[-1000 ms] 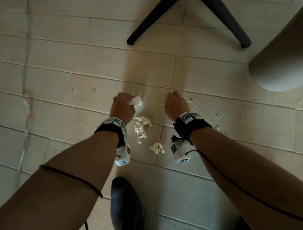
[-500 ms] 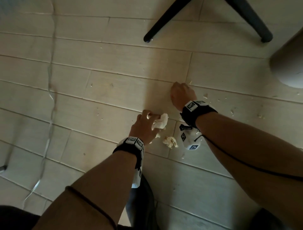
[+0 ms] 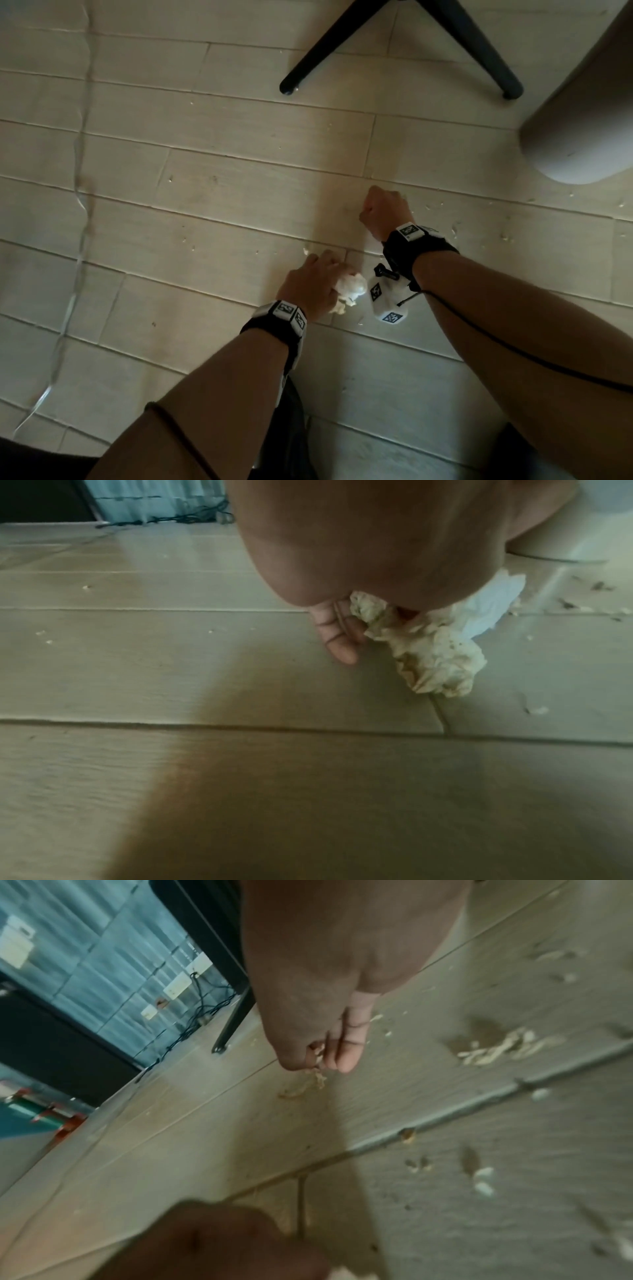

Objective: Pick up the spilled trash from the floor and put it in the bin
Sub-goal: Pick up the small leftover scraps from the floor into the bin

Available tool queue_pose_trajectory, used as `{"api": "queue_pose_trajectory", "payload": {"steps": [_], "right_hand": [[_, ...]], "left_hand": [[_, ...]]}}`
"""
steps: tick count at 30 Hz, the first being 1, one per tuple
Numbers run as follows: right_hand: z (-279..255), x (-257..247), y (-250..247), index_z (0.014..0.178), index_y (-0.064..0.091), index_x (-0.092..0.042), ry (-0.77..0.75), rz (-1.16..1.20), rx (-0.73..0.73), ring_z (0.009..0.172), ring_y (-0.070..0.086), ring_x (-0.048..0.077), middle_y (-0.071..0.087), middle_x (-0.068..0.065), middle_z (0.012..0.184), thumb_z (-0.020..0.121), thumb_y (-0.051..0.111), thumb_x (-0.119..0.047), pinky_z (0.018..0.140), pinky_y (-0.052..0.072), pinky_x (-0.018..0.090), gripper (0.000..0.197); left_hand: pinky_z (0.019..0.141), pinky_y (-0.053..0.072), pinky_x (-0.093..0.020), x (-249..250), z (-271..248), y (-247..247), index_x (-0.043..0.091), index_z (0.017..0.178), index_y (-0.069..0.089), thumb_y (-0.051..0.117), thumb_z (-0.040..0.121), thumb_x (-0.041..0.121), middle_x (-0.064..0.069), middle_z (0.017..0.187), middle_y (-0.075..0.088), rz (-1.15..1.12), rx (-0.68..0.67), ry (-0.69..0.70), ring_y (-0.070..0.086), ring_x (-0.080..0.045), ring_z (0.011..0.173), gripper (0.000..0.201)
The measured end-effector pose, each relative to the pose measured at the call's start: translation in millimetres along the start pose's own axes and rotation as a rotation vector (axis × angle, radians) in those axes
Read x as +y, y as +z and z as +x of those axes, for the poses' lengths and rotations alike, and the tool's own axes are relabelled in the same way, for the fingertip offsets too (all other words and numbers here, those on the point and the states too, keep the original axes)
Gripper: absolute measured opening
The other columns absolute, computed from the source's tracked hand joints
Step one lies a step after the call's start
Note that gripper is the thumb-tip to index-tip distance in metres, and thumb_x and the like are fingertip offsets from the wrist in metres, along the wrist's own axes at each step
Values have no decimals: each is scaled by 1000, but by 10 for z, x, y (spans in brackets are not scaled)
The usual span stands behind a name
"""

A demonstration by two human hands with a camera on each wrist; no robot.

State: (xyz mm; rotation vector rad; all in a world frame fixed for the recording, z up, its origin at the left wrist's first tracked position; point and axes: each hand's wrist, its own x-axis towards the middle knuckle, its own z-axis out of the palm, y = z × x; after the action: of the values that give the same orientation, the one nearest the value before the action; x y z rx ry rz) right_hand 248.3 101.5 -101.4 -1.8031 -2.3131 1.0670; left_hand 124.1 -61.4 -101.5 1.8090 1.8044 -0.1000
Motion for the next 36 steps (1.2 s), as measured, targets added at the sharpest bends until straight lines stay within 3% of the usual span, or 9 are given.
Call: {"api": "queue_pose_trajectory", "payload": {"steps": [4, 9, 14, 18, 21, 27, 31, 34, 36], "right_hand": [[-88, 240, -176, 96, 67, -9, 112, 84, 53, 96, 63, 36, 68, 16, 103, 85, 62, -13, 80, 52, 37, 13], [-242, 611, -207, 93, 72, -18, 276, 286, 18, 86, 72, 25, 75, 5, 98, 86, 67, -14, 80, 57, 30, 9], [-472, 888, -38, 71, 72, -26, 433, 603, -55, 71, 74, 23, 74, 4, 78, 91, 65, -6, 77, 63, 38, 29], [-632, 829, 75, 77, 73, -12, 515, 866, -195, 86, 72, 34, 72, 14, 84, 91, 60, 2, 87, 59, 50, 23], [-735, 685, 25, 95, 68, 0, 562, 1142, -289, 83, 73, 35, 72, 20, 96, 97, 56, -16, 73, 61, 43, 20], [-665, 725, -235, 113, 64, -9, 396, 1523, -366, 91, 69, 27, 70, 15, 103, 100, 26, -63, 76, 58, 38, 68], [-547, 845, -374, 73, 67, -13, 401, 1468, -395, 65, 58, 20, 62, 6, 70, 93, 41, -70, 65, 45, 31, 66], [-483, 904, -430, 88, 68, -9, 356, 1364, -424, 68, 65, 21, 70, 8, 76, 97, 35, -66, 71, 49, 32, 67], [-398, 904, -413, 88, 63, -8, 411, 1262, -338, 60, 65, 15, 69, 6, 72, 102, 33, -57, 65, 48, 28, 59]], "left_hand": [[67, 54, -35, 98, -58, 128, 42, 128, 45, 55, 84, 40, 6, 128, 40, 63, 19, 58, 44, -21, 113, 46], [73, 58, -39, 163, -52, 164, 36, 125, 57, 57, 89, 24, 2, 133, 43, 74, -1, 134, 42, -20, 119, 38], [85, 54, -44, 180, 148, 159, 15, 103, 68, 60, 81, 8, -5, 125, 52, -78, 74, -35, 52, -29, 111, 25], [78, 55, -41, 404, 482, -51, 7, 83, 70, 62, 72, -1, -13, 104, 59, -311, 323, -64, 63, -33, 88, 16], [76, 56, -39, 751, 698, -261, 5, 83, 67, 64, 76, 1, -9, 101, 57, -340, 398, 42, 61, -27, 84, 9], [82, 54, -37, 1123, 839, -325, 11, 103, 64, 62, 84, 10, -4, 110, 54, -407, 394, 188, 60, -21, 93, 19], [93, 51, -43, 1218, 802, -251, 16, 135, 44, 58, 90, 25, -7, 123, 62, -417, 245, 150, 61, -23, 110, 48], [101, 48, -42, 1218, 771, -245, 26, 147, 31, 55, 81, 48, -7, 131, 60, -489, 283, 114, 58, -22, 118, 73], [101, 49, -42, 1216, 737, -300, 33, 149, 23, 57, 85, 39, -6, 135, 60, -583, 241, 131, 60, -21, 118, 73]]}}
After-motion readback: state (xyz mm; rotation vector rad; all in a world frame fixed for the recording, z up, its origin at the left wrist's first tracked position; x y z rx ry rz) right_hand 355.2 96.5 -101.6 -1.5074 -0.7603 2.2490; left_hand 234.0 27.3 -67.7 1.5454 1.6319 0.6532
